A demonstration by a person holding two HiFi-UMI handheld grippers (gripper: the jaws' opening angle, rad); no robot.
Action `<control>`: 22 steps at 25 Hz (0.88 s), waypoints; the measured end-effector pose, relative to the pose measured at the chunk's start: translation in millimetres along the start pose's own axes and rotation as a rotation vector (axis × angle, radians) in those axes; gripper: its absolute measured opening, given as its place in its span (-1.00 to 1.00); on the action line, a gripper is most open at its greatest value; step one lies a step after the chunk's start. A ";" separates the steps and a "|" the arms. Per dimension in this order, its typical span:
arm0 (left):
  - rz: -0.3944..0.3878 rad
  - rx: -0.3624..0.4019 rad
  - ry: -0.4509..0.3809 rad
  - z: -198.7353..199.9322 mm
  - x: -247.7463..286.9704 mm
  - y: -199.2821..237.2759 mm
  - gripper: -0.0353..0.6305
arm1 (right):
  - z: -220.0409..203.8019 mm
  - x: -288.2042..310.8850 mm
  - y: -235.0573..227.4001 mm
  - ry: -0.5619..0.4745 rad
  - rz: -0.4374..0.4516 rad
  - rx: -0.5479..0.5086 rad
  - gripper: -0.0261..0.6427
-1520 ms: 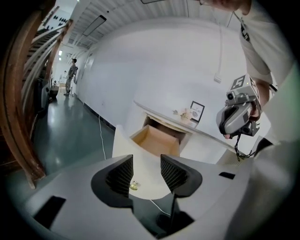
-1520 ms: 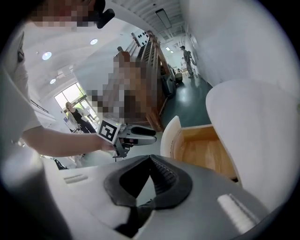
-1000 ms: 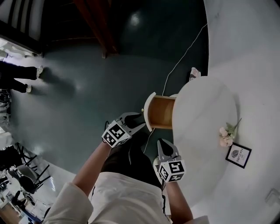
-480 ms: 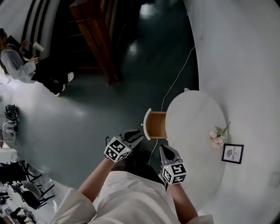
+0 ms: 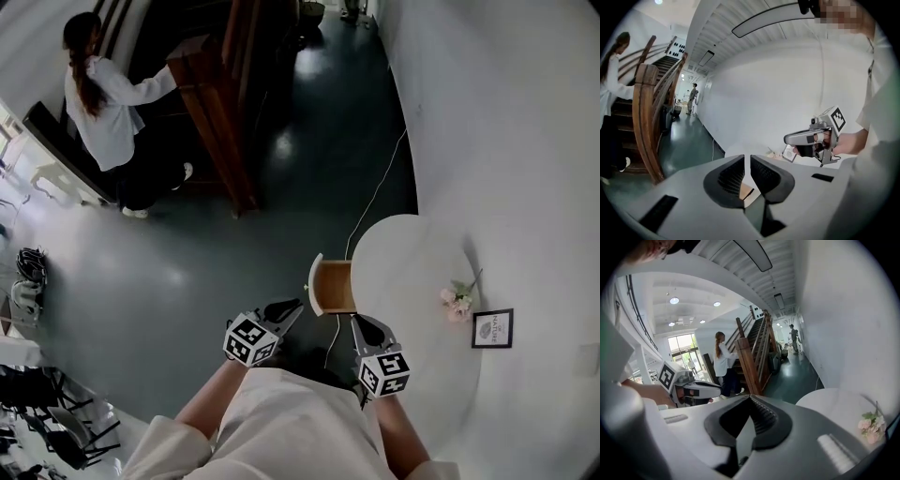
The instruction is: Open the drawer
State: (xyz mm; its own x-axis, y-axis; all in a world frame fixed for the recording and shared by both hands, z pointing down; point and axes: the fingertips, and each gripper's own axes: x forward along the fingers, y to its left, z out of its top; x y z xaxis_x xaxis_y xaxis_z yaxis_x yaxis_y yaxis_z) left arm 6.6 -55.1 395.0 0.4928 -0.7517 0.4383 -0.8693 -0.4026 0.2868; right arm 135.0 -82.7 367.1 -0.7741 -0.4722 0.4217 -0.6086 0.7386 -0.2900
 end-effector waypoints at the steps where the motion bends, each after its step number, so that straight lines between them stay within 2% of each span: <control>1: 0.001 0.006 -0.008 4.1 -4.5 -0.5 -0.77 | 4.3 -2.2 2.1 -0.008 -0.003 -0.004 -0.89; 11: -0.030 0.066 -0.037 41.1 -36.7 9.0 -0.87 | 39.7 -12.5 15.1 -0.095 -0.096 -0.023 -0.89; 22: -0.089 0.111 -0.066 74.0 -60.1 20.9 -0.87 | 67.1 -24.3 26.1 -0.172 -0.181 -0.068 -0.89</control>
State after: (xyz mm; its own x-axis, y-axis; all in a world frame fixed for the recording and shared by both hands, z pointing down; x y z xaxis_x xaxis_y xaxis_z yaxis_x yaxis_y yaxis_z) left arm -44.1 -57.0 311.6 0.5679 -0.7415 0.3574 -0.8229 -0.5220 0.2244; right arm 126.2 -84.3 291.7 -0.6758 -0.6700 0.3073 -0.7310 0.6629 -0.1623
